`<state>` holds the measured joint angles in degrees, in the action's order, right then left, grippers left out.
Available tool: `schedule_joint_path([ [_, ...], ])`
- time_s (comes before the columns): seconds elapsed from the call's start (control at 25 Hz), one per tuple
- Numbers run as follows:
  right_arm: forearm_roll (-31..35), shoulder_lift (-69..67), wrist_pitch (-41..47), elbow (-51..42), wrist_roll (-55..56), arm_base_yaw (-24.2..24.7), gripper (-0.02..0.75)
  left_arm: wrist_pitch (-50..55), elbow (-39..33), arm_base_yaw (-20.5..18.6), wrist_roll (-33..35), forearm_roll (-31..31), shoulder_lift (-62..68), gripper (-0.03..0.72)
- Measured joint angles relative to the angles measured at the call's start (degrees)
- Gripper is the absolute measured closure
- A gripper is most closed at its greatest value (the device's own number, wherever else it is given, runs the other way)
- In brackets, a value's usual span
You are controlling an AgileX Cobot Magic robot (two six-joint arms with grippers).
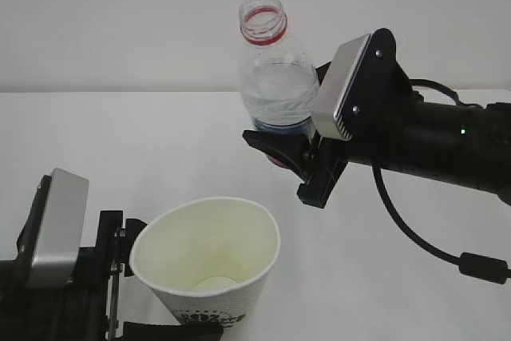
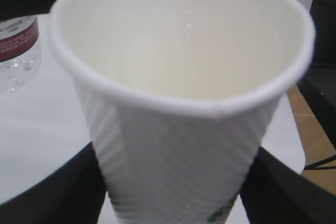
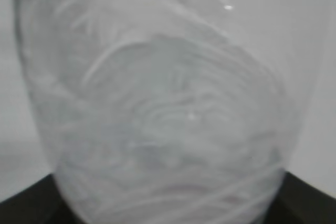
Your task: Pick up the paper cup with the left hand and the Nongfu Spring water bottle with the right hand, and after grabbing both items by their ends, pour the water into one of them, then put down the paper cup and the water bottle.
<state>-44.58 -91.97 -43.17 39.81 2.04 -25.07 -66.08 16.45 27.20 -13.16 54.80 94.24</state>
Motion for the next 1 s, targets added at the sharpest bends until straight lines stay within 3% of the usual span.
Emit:
schedule_joint_path([
  [0.52,-3.45,0.0,0.61,0.7,-5.95,0.0,0.233,0.0,0.22,0.15,0.82,1.49,0.0,0.147],
  [0.72,-3.61,0.0,0.61,0.7,-9.5,0.0,0.233,0.08,0.88,3.13,0.86,1.28,0.0,0.148],
  [1.0,-3.93,0.0,0.61,0.7,-12.55,0.0,0.233,0.08,3.39,4.63,0.97,-3.72,0.0,0.148],
])
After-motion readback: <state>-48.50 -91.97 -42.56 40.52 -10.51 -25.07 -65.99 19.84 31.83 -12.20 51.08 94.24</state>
